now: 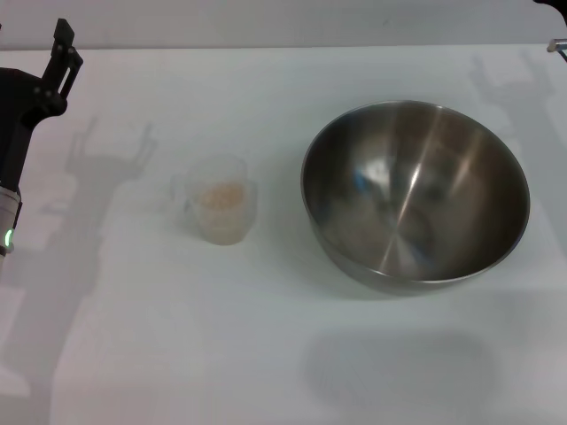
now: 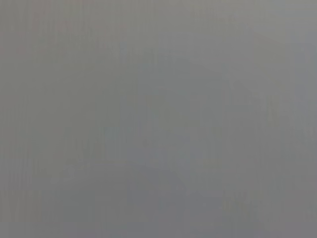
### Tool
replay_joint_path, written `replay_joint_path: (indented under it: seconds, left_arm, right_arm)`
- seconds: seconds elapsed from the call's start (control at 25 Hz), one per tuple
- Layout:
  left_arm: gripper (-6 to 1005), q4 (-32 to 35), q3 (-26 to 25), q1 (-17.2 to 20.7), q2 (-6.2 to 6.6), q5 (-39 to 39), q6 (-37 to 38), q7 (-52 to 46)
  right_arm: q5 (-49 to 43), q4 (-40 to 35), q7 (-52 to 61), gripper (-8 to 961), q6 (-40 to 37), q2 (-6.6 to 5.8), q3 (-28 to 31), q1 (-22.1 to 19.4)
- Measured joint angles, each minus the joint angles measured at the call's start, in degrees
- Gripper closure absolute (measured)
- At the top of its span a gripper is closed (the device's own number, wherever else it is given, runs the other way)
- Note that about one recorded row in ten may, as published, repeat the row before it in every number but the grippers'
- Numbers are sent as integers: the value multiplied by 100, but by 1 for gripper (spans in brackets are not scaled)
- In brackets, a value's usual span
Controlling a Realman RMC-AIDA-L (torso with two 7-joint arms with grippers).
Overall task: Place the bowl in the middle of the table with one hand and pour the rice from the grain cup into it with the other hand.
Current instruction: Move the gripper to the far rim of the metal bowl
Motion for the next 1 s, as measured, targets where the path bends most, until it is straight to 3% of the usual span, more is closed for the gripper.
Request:
replay_joint_path:
  seconds: [0.52, 0.76, 0.92, 0.96, 1.0]
  left_arm:
    - [174, 29, 4, -45, 0, 0, -28, 0]
    - [176, 52, 4, -45, 1, 0, -42, 0]
    - [178, 56, 4, -44, 1, 1, -45, 0]
    - [178, 59, 4, -44, 4, 1, -45, 0]
    - [179, 59, 4, -44, 4, 1, -45, 0]
  right_arm:
    - [0, 9, -2, 152, -68, -2, 0, -31]
    - [0, -56, -532, 156, -55, -1, -4, -36]
    - [-59, -463, -576, 159, 536, -10, -9, -113]
    - [-103, -744, -543, 159, 892, -23, -9, -179]
    - [-234, -1513, -502, 160, 1869, -42, 11, -400]
